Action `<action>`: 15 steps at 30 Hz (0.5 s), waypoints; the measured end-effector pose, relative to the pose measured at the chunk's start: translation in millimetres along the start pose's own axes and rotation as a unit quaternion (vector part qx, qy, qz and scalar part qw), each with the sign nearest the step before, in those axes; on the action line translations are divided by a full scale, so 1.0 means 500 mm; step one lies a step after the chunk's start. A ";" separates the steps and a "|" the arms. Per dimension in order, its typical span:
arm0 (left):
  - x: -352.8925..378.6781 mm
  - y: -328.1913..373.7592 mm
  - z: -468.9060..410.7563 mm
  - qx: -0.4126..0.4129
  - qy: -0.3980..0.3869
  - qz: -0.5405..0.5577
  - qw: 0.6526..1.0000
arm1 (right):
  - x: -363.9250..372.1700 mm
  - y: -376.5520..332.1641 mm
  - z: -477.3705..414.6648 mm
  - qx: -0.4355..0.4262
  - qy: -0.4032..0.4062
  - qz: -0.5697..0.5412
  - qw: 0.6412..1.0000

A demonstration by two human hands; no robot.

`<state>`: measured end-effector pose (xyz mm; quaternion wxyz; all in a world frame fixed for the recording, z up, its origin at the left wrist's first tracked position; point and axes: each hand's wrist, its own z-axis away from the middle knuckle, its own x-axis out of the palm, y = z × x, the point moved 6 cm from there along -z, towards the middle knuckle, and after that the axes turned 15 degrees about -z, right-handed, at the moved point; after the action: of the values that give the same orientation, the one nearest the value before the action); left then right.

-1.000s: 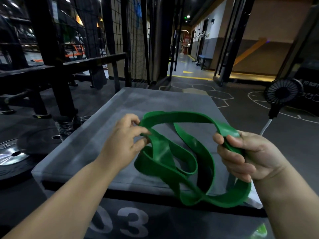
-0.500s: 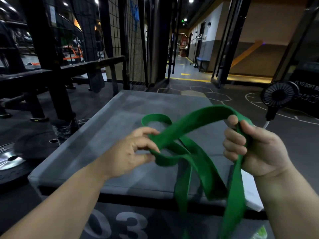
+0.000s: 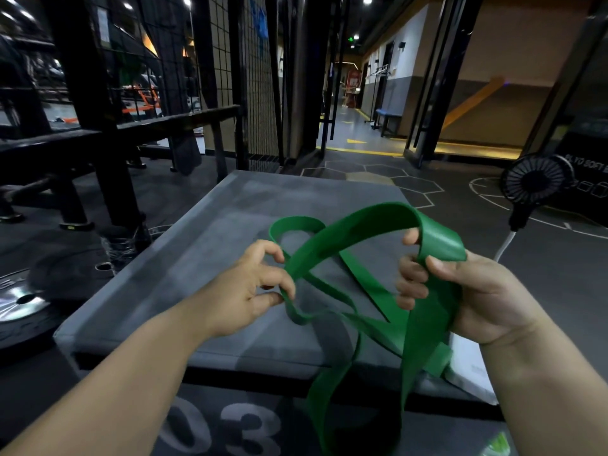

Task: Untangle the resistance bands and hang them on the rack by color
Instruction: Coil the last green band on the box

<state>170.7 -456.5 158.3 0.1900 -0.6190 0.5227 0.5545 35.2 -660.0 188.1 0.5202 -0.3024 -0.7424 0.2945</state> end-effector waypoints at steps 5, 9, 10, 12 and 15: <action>-0.048 -0.030 0.011 -0.014 -0.005 0.263 0.965 | -0.018 -0.026 0.013 0.025 -0.021 -0.043 0.999; -0.071 -0.034 0.023 0.021 -0.008 0.310 0.951 | -0.022 -0.025 0.021 0.046 -0.038 -0.085 0.995; -0.071 -0.027 0.023 0.031 -0.026 0.294 0.955 | -0.021 -0.024 0.021 0.048 -0.043 -0.090 0.994; -0.061 -0.010 0.024 0.047 -0.088 0.232 0.967 | -0.022 -0.021 0.019 0.049 -0.044 -0.086 0.994; -0.024 0.001 0.018 0.031 -0.134 0.076 0.988 | -0.026 -0.012 0.011 0.048 -0.030 -0.043 0.997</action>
<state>167.6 -444.0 166.2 0.2342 -0.4914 0.5550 0.6290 32.5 -674.3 183.5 0.5239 -0.2354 -0.7551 0.3161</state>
